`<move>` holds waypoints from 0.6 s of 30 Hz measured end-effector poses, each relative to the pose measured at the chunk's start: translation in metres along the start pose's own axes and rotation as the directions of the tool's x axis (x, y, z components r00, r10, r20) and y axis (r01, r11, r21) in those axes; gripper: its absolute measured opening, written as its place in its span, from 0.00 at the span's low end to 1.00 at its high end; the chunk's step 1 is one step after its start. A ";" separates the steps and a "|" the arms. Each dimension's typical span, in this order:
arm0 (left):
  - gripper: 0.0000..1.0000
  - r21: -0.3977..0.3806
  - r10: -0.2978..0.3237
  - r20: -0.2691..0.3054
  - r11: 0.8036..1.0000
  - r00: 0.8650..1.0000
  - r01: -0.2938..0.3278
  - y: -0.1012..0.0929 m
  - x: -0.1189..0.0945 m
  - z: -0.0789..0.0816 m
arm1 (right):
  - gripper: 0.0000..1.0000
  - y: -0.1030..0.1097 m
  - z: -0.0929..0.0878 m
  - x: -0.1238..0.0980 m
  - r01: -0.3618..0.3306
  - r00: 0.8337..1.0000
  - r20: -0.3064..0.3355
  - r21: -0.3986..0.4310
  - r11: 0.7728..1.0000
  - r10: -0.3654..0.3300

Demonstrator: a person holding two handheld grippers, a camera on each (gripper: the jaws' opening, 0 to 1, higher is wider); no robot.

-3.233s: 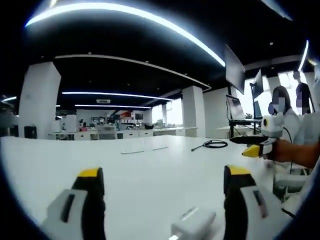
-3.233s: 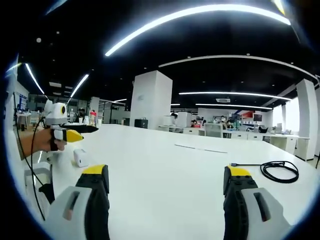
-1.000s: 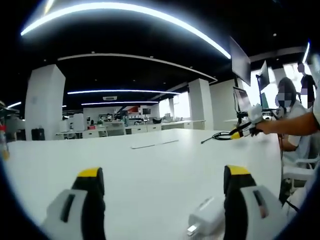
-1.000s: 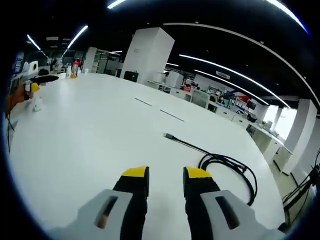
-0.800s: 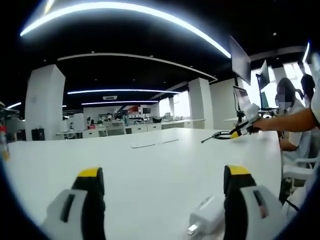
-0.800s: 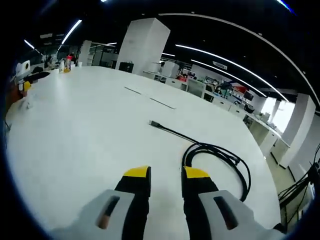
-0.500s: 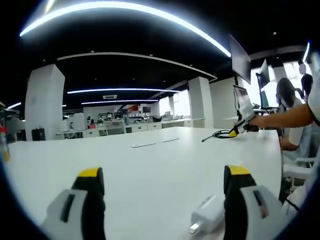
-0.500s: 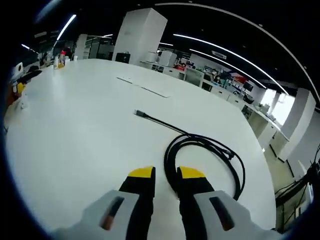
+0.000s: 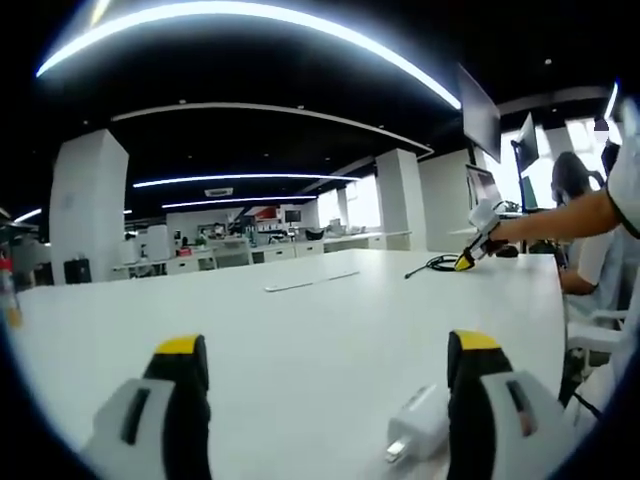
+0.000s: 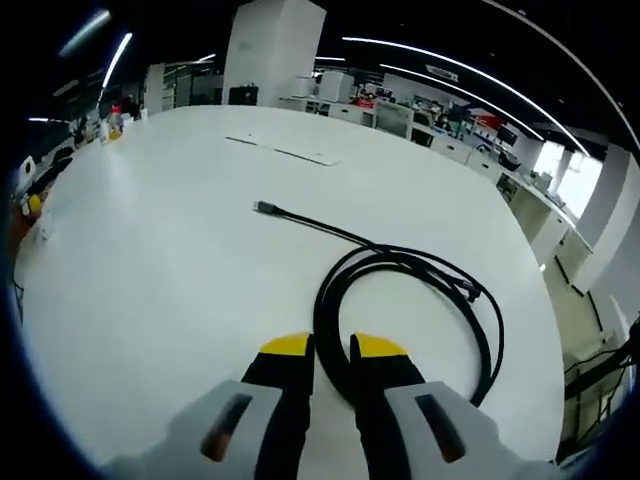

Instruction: Plug the desk Type‑C cable into the charger adapter.

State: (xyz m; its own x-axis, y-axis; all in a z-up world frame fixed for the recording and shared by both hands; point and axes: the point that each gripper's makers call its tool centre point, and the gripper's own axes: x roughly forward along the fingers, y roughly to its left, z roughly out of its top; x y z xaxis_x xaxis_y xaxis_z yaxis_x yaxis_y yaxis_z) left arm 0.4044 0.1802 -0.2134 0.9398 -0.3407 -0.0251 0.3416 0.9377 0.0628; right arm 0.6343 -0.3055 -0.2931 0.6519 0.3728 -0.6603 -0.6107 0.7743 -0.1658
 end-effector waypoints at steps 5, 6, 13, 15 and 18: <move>1.00 -0.013 0.004 0.001 1.000 1.000 -0.004 0.002 -0.001 -0.001 | 0.07 0.001 0.001 0.003 -0.026 0.999 -0.026 0.002 1.000 0.026; 1.00 -0.015 0.002 0.000 1.000 1.000 -0.002 0.001 -0.001 -0.001 | 0.07 0.001 0.002 0.004 -0.030 0.999 -0.037 0.007 1.000 0.030; 1.00 -0.009 0.004 0.002 1.000 1.000 -0.004 0.002 -0.001 0.001 | 0.05 0.009 0.002 0.002 -0.032 0.997 -0.067 -0.006 0.999 0.032; 1.00 -0.007 0.005 0.004 1.000 1.000 -0.005 0.003 -0.002 0.001 | 0.05 0.009 0.002 0.002 -0.028 0.997 -0.072 -0.019 0.999 0.027; 1.00 -0.006 0.007 -0.002 1.000 1.000 -0.007 0.005 -0.002 0.000 | 0.04 0.017 0.002 0.001 -0.029 0.995 -0.103 -0.090 0.996 0.020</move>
State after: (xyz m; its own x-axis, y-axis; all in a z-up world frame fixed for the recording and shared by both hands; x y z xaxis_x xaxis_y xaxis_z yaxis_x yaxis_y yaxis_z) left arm 0.4041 0.1852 -0.2133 0.9421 -0.3342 -0.0270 0.3353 0.9404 0.0571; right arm 0.6251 -0.2908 -0.2948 0.5902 0.3335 -0.7351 -0.6673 0.7140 -0.2119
